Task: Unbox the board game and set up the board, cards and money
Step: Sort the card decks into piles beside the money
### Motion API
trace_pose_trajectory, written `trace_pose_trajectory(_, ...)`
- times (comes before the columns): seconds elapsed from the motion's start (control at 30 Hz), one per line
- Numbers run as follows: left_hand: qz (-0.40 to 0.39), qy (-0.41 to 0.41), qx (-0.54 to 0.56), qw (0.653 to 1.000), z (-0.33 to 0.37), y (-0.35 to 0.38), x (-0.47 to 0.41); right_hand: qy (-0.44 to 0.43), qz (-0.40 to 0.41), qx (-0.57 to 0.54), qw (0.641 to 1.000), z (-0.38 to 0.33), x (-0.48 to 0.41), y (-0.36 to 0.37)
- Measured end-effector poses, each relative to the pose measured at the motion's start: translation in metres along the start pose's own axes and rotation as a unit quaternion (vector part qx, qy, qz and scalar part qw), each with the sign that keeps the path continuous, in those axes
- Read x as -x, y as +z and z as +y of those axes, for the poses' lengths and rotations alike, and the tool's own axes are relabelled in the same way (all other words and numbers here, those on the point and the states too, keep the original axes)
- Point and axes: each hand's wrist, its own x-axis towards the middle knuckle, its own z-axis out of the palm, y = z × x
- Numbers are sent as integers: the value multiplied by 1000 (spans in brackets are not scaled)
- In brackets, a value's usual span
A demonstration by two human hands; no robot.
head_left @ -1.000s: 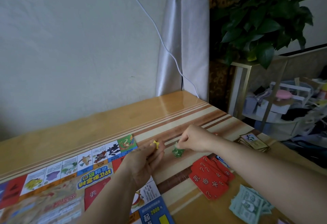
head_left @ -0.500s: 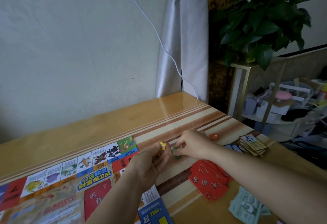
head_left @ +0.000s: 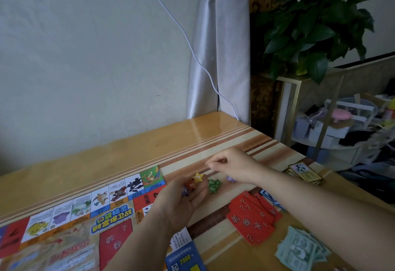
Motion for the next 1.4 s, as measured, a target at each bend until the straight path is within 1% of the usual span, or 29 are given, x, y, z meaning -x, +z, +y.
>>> trace_pose_trajectory(0.03,-13,-7,-1,1000,0,2,0,4,-21,-26,999,-3,1,-4)
trace_pose_trajectory(0.07,-27,-12,-2,1000,-1,5,-1,10,-36,-29,999,-6,2,-8)
trace_pose_trajectory(0.13,-48,-19,-2,999,-2,12,-1,14,-48,-10,999,-8,4,-11)
trace_pose_trajectory(0.23,-73,-28,9,997,-4,23,-2,23,-31,2,999,-3,3,-13)
trace_pose_trajectory(0.33,-89,-39,21,995,-4,29,-5,37,-23,-45,998,3,1,-21)
trace_pose_trajectory(0.43,-102,-43,39,993,0,28,-6,85,45,-112,989,17,-4,-38)
trace_pose_trajectory(0.47,-102,-42,47,993,1,25,-6,101,69,-105,987,25,-6,-45)
trace_pose_trajectory(0.5,-100,-39,54,993,2,23,-7,113,79,-76,987,36,-8,-49)
trace_pose_trajectory(0.57,-99,-30,57,993,2,18,-7,124,69,-13,990,53,-10,-51)
trace_pose_trajectory(0.7,-115,-25,40,992,3,11,-9,125,53,53,989,72,-11,-35)
trace_pose_trajectory(0.77,-118,-31,34,992,3,10,-9,116,73,110,984,78,-13,-30)
trace_pose_trajectory(0.83,-118,-30,29,992,2,10,-10,97,120,112,982,78,-14,-31)
trace_pose_trajectory(0.9,-113,-29,25,993,0,12,-10,61,150,60,985,65,-12,-36)
trace_pose_trajectory(0.93,-111,-31,23,993,-2,13,-10,43,141,34,988,55,-10,-40)
trace_pose_trajectory(1.0,-115,-39,15,993,-5,17,-8,11,74,-2,997,30,-1,-45)
trace_pose_trajectory(1.07,-122,-45,2,991,-9,22,-4,-14,-17,0,1000,9,13,-45)
trace_pose_trajectory(1.13,-132,-50,-11,990,-13,27,0,-38,-67,24,997,-4,26,-41)
trace_pose_trajectory(1.17,-137,-53,-15,989,-15,28,2,-43,-73,30,996,-7,31,-40)
trace_pose_trajectory(1.3,-152,-72,-19,986,-19,30,5,-53,-34,25,998,-6,41,-36)
trace_pose_trajectory(1.4,-156,-77,-8,985,-21,31,6,-49,-25,23,998,-4,40,-32)
